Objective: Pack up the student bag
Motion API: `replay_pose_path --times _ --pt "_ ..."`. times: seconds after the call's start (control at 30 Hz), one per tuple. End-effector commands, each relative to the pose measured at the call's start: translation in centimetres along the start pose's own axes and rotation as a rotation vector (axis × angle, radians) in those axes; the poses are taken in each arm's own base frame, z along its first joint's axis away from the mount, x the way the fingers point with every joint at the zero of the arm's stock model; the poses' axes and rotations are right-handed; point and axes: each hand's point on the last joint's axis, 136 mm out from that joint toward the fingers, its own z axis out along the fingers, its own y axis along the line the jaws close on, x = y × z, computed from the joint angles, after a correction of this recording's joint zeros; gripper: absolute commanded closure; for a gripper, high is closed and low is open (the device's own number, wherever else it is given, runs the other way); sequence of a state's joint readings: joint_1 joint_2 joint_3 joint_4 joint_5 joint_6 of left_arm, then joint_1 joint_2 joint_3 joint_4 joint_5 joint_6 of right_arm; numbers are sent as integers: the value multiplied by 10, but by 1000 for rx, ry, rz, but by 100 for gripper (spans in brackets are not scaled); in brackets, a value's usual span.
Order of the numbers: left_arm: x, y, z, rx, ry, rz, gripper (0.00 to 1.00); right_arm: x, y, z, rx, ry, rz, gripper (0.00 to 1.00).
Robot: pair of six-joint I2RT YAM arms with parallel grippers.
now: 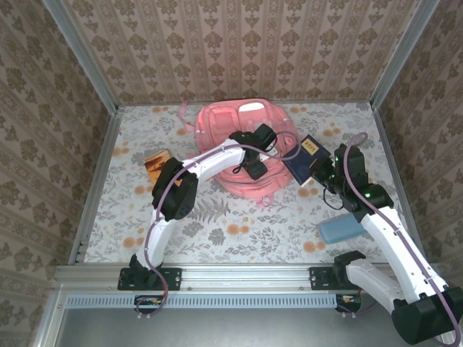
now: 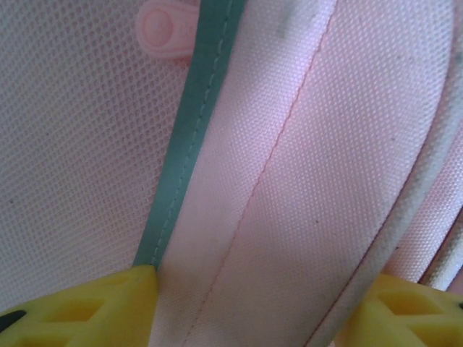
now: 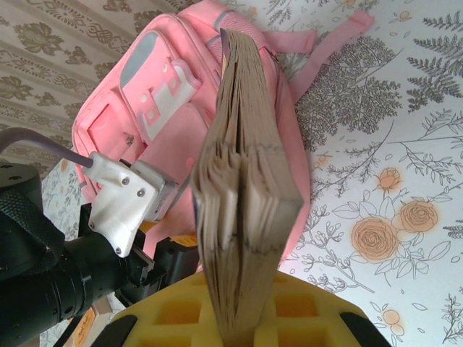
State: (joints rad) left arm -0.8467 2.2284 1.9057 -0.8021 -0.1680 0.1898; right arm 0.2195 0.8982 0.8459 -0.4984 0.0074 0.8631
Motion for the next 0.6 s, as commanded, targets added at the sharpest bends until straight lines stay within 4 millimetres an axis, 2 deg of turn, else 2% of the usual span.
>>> replay_pose_path --times 0.0,0.23,0.4,0.57 --pt "2 16 -9 -67 21 20 47 -5 5 -8 -32 -25 12 95" --pt "-24 28 -51 -110 -136 -15 80 -12 -4 -23 -2 -83 17 95" --pt "-46 43 -99 -157 -292 -63 91 -15 -9 -36 9 -118 19 95" --pt "-69 67 -168 -249 -498 -168 95 -11 -5 -45 -19 -98 13 95"
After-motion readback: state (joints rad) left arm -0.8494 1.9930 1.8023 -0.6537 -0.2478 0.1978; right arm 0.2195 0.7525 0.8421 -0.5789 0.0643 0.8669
